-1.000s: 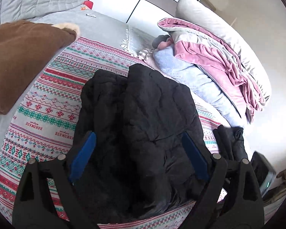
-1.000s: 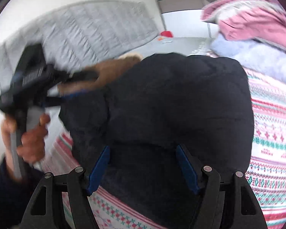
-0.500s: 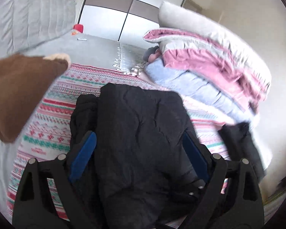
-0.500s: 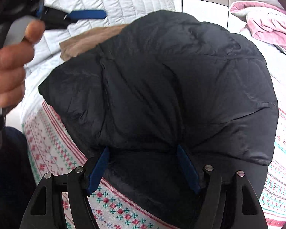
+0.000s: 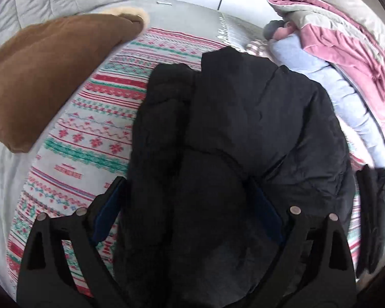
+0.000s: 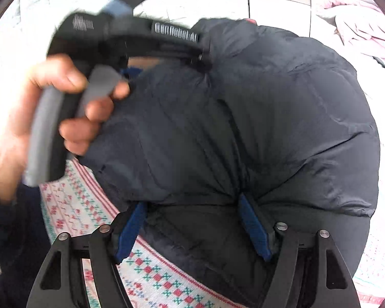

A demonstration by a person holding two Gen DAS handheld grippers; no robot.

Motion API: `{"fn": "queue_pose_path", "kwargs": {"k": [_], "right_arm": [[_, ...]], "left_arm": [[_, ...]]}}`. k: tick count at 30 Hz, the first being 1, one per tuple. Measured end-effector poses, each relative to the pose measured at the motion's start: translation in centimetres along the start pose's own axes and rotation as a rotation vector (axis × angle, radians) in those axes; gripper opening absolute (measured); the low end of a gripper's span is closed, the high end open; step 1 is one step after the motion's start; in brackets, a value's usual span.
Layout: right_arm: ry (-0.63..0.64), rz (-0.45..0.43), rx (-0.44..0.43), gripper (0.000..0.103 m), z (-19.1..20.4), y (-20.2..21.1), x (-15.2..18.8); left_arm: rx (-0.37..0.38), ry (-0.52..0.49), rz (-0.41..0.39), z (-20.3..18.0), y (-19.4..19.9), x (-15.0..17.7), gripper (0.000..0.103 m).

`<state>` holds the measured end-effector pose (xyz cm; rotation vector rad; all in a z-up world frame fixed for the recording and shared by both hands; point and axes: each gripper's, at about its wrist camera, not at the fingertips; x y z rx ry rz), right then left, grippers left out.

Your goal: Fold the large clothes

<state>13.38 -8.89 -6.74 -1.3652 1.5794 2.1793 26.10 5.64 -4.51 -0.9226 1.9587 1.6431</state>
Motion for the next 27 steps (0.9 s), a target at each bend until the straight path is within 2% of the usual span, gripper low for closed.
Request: {"fn": "queue_pose_path", "kwargs": {"k": [3, 5, 8, 12, 17, 21, 24, 27], "right_arm": [[-0.057, -0.018, -0.071, 0.075, -1.1, 2.0, -1.0], [-0.131, -0.095, -0.078, 0.075, -3.0, 4.5, -1.8], [-0.282, -0.215, -0.062, 0.075, -7.0, 7.8, -2.7], [-0.445, -0.271, 0.021, 0.075, -12.2, 8.9, -4.3], [-0.564, -0.247, -0.032, 0.075, -17.5, 6.7, -8.2], [-0.540, -0.173, -0.022, 0.075, -17.6, 1.5, -12.5], [-0.510, -0.077, 0.038, 0.075, -18.9, -3.4, -13.9], [-0.455, 0.010, 0.098, 0.076, -18.7, -7.8, -12.9]], "left_arm": [[-0.075, -0.075, -0.035, -0.6, -0.1, 0.6, 0.099], [-0.094, -0.081, -0.033, -0.5, -0.4, 0.8, 0.100], [-0.078, -0.040, -0.008, 0.4, -0.8, 0.7, 0.100], [-0.063, -0.012, 0.016, 0.7, -1.2, 0.7, 0.101], [-0.057, 0.005, 0.041, 0.8, -1.8, 0.9, 0.103], [-0.040, 0.025, 0.071, 1.2, -2.6, 0.9, 0.103], [-0.031, 0.042, 0.082, 1.4, -3.1, 1.1, 0.103], [-0.039, 0.039, 0.089, 1.2, -3.4, 1.4, 0.103]]}}
Point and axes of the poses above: each gripper's, at about its wrist camera, not at the fingertips, and y roughly against the way its jaws point, z to its left, x to its underside, and after that the axes turned 7 degrees about -z, right-handed
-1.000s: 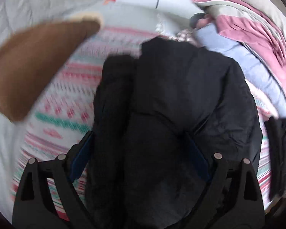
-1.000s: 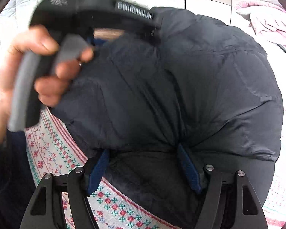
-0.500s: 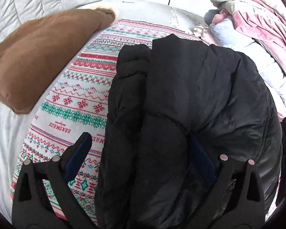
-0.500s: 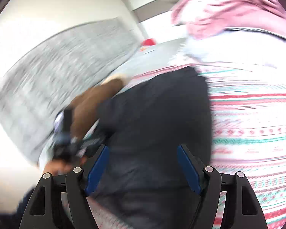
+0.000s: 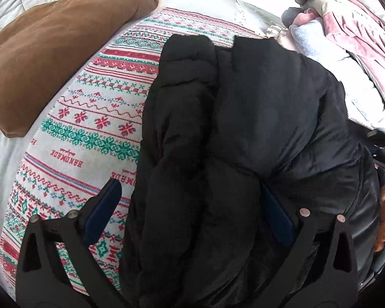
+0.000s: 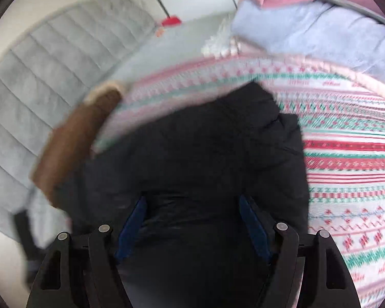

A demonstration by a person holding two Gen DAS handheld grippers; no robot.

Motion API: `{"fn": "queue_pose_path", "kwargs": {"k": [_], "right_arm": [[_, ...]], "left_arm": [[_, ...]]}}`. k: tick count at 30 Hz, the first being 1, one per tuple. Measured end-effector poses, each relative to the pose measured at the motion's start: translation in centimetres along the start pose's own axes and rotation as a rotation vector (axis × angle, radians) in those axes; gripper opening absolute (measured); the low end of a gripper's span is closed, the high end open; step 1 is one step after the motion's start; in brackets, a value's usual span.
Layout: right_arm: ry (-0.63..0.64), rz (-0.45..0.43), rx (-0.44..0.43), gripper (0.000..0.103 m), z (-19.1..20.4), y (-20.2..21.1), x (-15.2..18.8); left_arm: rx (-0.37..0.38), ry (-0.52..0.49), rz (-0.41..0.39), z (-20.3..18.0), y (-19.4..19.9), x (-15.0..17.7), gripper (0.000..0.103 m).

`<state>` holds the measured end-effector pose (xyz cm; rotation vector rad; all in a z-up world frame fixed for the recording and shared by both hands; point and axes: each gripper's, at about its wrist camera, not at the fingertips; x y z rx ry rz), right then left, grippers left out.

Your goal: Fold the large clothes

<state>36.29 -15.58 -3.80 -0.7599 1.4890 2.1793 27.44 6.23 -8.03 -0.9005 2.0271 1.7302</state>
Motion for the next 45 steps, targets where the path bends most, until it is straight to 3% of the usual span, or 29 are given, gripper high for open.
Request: {"fn": "queue_pose_path", "kwargs": {"k": [4, 9, 12, 14, 16, 18, 22, 24, 25, 26, 27, 28, 30, 35, 39, 42, 45], "right_arm": [[0.041, 0.016, 0.059, 0.077, 0.6, -2.5, 0.8], [0.075, -0.020, 0.078, 0.077, 0.9, -2.5, 2.0], [0.114, -0.027, 0.105, 0.077, 1.5, -2.2, 2.3], [0.122, -0.030, 0.111, 0.077, 1.6, -2.2, 2.3], [0.118, -0.031, 0.106, 0.078, 1.6, -2.3, 2.3], [0.116, -0.030, 0.101, 0.078, 1.5, -2.3, 2.2], [0.116, -0.029, 0.099, 0.079, 1.5, -2.4, 2.1], [0.116, -0.031, 0.099, 0.079, 1.5, -2.3, 2.2], [0.116, -0.032, 0.099, 0.079, 1.5, -2.2, 2.3], [0.115, -0.032, 0.099, 0.079, 1.5, -2.2, 2.3], [0.115, -0.032, 0.101, 0.079, 1.5, -2.1, 2.4], [0.116, -0.031, 0.105, 0.079, 1.5, -2.1, 2.5], [0.120, -0.032, 0.110, 0.079, 1.7, -2.4, 2.4], [0.118, -0.024, 0.112, 0.080, 1.6, -2.9, 2.4], [0.129, -0.059, 0.121, 0.080, 2.0, -1.8, 2.6], [0.121, -0.093, 0.116, 0.080, 2.3, 2.3, 3.2], [0.084, -0.124, 0.033, 0.084, 1.8, 7.5, 3.6]], "left_arm": [[-0.015, -0.003, 0.007, -0.3, -0.2, -0.2, 0.103], [-0.030, -0.009, -0.007, -0.3, 0.7, -0.6, 0.102], [-0.052, -0.059, -0.105, -0.5, 3.7, -1.4, 0.100], [-0.030, -0.082, -0.217, -0.7, 6.4, -2.4, 0.100], [0.027, -0.092, -0.318, -1.0, 8.9, -3.5, 0.100], [0.101, -0.111, -0.334, -1.5, 9.5, -4.5, 0.100], [0.251, -0.188, -0.243, -3.3, 7.0, -5.5, 0.100], [0.218, -0.232, -0.171, -4.0, 4.4, -5.4, 0.100], [0.138, -0.234, -0.115, -4.0, 2.5, -5.2, 0.100], [0.074, -0.214, -0.055, -3.6, 0.8, -4.9, 0.100], [0.076, -0.157, 0.008, -2.7, -0.9, -4.8, 0.101], [0.165, -0.045, 0.058, -1.1, -2.2, -4.8, 0.101], [0.230, 0.080, 0.105, 0.8, -3.6, -4.7, 0.103], [0.162, -0.025, 0.060, -1.5, -3.9, -3.3, 0.103], [0.182, -0.019, 0.064, -1.3, -4.2, -3.3, 0.103], [0.163, -0.012, 0.062, -0.1, -2.9, -3.9, 0.103], [0.151, -0.039, 0.043, 0.1, -0.3, -4.1, 0.102]]}}
Point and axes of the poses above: each gripper's, at about its wrist camera, not at the fingertips, and y roughly against the way its jaws point, z to its left, x to its underside, and after that the axes turned 7 degrees about -z, right-handed
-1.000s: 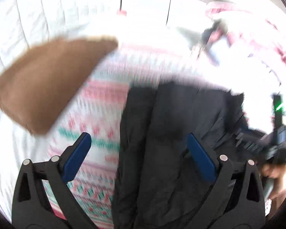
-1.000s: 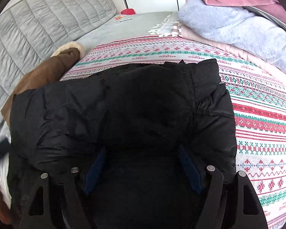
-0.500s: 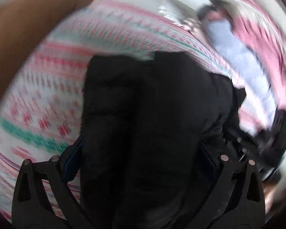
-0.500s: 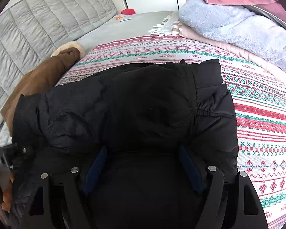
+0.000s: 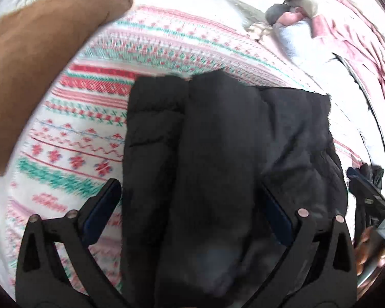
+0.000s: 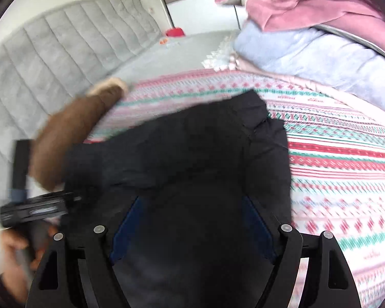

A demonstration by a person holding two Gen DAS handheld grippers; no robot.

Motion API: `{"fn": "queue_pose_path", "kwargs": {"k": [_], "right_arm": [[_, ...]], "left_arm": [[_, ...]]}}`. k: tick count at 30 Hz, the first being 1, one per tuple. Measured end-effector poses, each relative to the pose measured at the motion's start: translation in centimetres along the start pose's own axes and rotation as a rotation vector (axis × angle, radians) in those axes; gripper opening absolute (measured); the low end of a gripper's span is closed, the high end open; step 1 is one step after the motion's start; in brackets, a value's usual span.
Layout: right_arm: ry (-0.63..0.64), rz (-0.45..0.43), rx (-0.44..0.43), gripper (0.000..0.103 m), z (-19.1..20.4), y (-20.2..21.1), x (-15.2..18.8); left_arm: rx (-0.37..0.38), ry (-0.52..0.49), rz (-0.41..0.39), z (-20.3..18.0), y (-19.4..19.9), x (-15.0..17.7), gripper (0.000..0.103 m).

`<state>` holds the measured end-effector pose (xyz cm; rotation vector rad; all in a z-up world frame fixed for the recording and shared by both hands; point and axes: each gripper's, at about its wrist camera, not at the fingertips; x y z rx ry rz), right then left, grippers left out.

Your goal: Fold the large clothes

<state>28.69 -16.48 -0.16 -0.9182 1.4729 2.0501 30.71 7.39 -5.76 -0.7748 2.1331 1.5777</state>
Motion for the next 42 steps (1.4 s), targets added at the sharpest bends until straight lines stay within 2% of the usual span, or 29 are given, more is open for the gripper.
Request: {"fn": "queue_pose_path", "kwargs": {"k": [3, 6, 11, 16, 20, 23, 28, 33, 37, 42], "right_arm": [[-0.041, -0.065, -0.001, 0.093, -1.7, 4.2, 0.4], [-0.123, -0.025, 0.011, 0.093, -4.1, 5.6, 1.7], [-0.234, 0.021, 0.023, 0.093, -7.3, 7.5, 4.0], [-0.372, 0.039, -0.071, 0.093, -9.1, 10.2, 5.8], [-0.430, 0.045, -0.131, 0.093, -9.2, 11.7, 7.3], [-0.426, 0.075, -0.136, 0.093, -8.5, 12.0, 8.5], [-0.417, 0.140, -0.141, 0.093, -8.3, 11.0, 10.7], [-0.465, 0.189, -0.153, 0.093, -9.0, 9.4, 12.2], [-0.499, 0.195, -0.184, 0.093, -9.0, 8.7, 12.6], [-0.523, 0.193, -0.210, 0.093, -8.8, 8.0, 12.4]], "left_arm": [[0.021, -0.027, -0.058, -0.4, 3.2, 0.4, 0.102], [0.037, -0.044, -0.093, -0.3, 5.9, 2.0, 0.102], [0.034, -0.014, -0.084, 1.2, 7.7, 4.2, 0.102], [0.035, -0.046, -0.054, 1.8, 8.4, 7.2, 0.102], [0.050, -0.050, -0.030, 2.2, 8.9, 9.3, 0.102], [0.069, -0.026, -0.020, 2.6, 9.3, 10.0, 0.102], [0.151, -0.016, -0.028, 2.3, 10.4, 10.9, 0.102], [0.160, 0.010, 0.001, 2.2, 9.4, 11.6, 0.102], [0.185, 0.072, 0.052, 3.1, 7.7, 12.2, 0.102], [0.209, 0.098, 0.068, 3.1, 6.9, 12.8, 0.102]]}}
Point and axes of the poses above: each gripper's, at about its wrist camera, not at the fingertips, and y roughly against the way its jaws point, z to its left, x to its underside, and after that the axes turned 7 degrees about -z, right-handed
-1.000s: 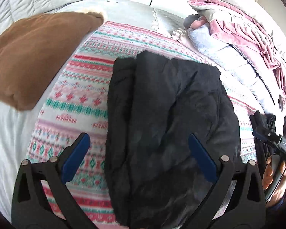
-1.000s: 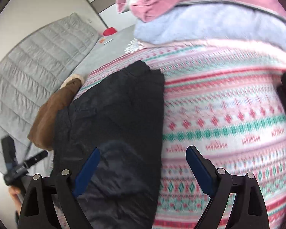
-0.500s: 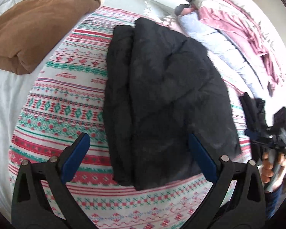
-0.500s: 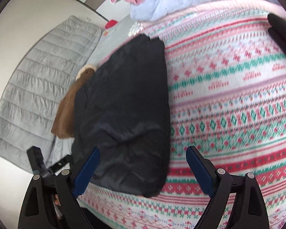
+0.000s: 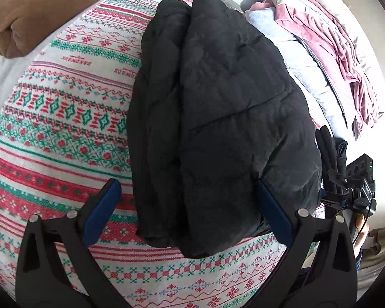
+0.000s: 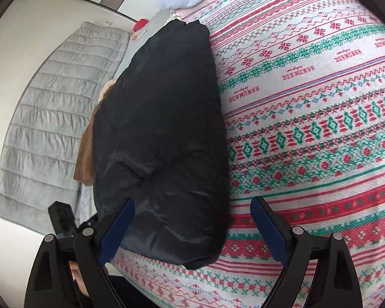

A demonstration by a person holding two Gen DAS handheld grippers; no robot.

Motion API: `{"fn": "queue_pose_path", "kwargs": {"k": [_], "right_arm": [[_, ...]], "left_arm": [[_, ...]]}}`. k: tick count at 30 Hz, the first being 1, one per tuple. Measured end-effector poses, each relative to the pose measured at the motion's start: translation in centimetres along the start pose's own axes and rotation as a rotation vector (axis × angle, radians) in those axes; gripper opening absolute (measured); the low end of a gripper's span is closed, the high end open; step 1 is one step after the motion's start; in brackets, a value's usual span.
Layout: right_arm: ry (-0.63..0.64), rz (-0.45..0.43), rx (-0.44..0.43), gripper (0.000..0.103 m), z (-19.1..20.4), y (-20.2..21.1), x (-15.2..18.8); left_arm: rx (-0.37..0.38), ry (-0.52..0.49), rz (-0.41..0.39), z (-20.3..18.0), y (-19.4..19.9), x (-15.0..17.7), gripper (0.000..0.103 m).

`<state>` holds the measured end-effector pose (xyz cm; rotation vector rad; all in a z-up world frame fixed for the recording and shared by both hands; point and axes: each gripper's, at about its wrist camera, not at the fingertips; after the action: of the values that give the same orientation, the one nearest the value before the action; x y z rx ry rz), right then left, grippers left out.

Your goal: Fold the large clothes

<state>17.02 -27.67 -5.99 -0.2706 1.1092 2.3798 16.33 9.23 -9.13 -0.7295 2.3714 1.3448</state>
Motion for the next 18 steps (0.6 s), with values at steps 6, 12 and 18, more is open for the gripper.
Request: {"fn": "queue_pose_path", "kwargs": {"k": [6, 12, 18], "right_arm": [[-0.024, 0.013, -0.003, 0.093, 0.0, -1.1, 0.0], [-0.037, 0.025, -0.006, 0.093, 0.0, -1.9, 0.1], [-0.032, 0.041, -0.001, 0.093, -0.1, -2.8, 0.6]], "left_arm": [[-0.004, -0.008, 0.016, -0.4, -1.0, 0.5, 0.103], [-0.007, -0.006, 0.032, -0.7, -1.5, 0.2, 0.103], [-0.018, -0.003, 0.032, -0.2, -1.4, 0.3, 0.101]]}}
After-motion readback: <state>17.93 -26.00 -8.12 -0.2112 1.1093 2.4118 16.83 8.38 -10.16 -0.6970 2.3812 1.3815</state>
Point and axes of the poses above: each gripper's, at about its wrist camera, not at the fingertips, and y roughly against the way its jaws point, z to its left, x to its underside, and after that the axes turned 7 degrees about -z, right-handed
